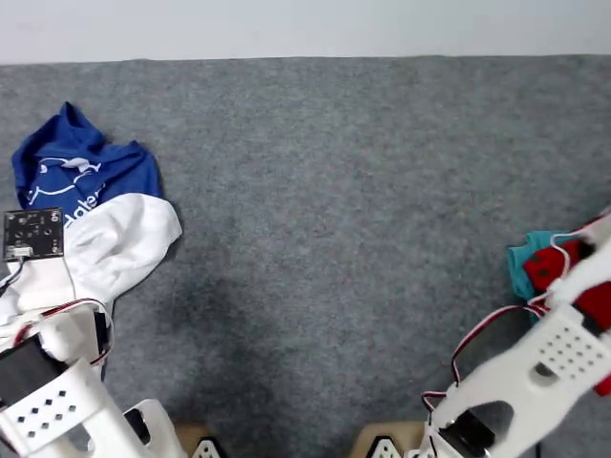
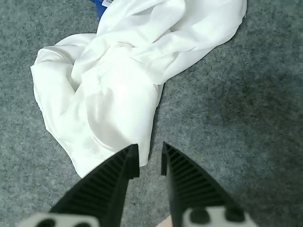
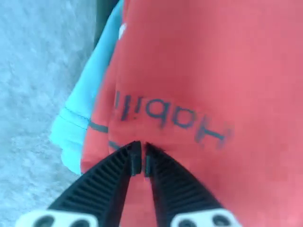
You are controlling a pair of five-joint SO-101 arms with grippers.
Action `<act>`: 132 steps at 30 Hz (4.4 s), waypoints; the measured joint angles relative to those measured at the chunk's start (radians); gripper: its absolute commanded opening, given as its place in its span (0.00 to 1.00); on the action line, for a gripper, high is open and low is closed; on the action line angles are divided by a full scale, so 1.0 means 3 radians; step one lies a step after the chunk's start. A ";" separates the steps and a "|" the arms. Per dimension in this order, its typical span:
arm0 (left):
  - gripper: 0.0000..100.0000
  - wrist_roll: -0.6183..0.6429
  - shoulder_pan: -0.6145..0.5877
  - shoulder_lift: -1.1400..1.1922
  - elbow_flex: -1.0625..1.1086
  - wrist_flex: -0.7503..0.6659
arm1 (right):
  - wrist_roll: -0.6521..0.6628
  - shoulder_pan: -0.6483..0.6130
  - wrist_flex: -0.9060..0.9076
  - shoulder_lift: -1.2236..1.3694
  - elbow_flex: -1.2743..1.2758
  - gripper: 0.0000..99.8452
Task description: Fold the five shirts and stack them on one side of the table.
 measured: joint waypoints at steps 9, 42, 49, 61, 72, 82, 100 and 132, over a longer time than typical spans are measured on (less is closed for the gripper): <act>0.09 0.0000 0.0000 0.0000 0.0000 0.0000 | -0.0215 -0.0327 0.0005 0.0235 -0.0153 0.01; 0.10 -0.0143 0.0000 0.0082 0.0000 -0.0245 | 0.0496 -0.0338 0.0005 -0.3125 0.3166 0.01; 0.18 -0.0445 0.0000 0.1217 -0.0332 -0.0430 | 0.0931 -0.0266 0.0010 -0.3186 0.3284 0.01; 0.24 -0.0803 -0.0133 0.2879 -0.1463 -0.0317 | 0.1304 0.0271 0.0010 -0.3186 0.3284 0.01; 0.24 -0.0931 -0.0752 0.3631 -0.1504 -0.0563 | 0.1314 0.0322 0.0010 -0.3186 0.3284 0.01; 0.16 -0.0931 -0.0880 0.4092 -0.1504 -0.0772 | 0.1314 0.0322 0.0010 -0.3186 0.3284 0.01; 0.00 -0.0910 0.0005 0.3340 -0.1903 -0.0123 | 0.1314 0.0322 0.0010 -0.3191 0.3284 0.01; 0.00 0.0425 0.3299 0.2215 -0.3273 -0.1263 | 0.1314 0.0322 0.0010 -0.4644 0.4603 0.01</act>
